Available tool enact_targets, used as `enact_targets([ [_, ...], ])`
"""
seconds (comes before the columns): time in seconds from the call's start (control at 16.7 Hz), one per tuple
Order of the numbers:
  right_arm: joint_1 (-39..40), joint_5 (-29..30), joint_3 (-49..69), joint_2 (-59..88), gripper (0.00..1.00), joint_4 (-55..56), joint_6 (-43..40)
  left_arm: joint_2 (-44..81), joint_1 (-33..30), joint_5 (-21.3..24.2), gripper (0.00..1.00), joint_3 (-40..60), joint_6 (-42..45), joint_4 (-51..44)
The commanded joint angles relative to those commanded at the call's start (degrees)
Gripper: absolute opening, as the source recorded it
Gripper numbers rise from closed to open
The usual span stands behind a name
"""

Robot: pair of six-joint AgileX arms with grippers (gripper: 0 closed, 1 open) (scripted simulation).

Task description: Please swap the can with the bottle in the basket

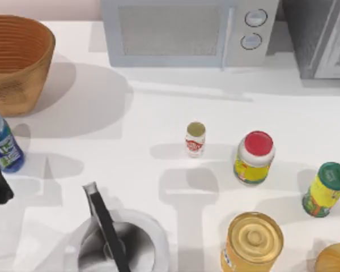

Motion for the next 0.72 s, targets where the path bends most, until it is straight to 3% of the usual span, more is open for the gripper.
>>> enact_targets([
  [0.72, 0.00, 0.00, 0.00, 0.00, 1.00, 0.00, 0.00, 64.57, 3.37, 4.52, 1.00, 0.93, 1.47, 47.93],
])
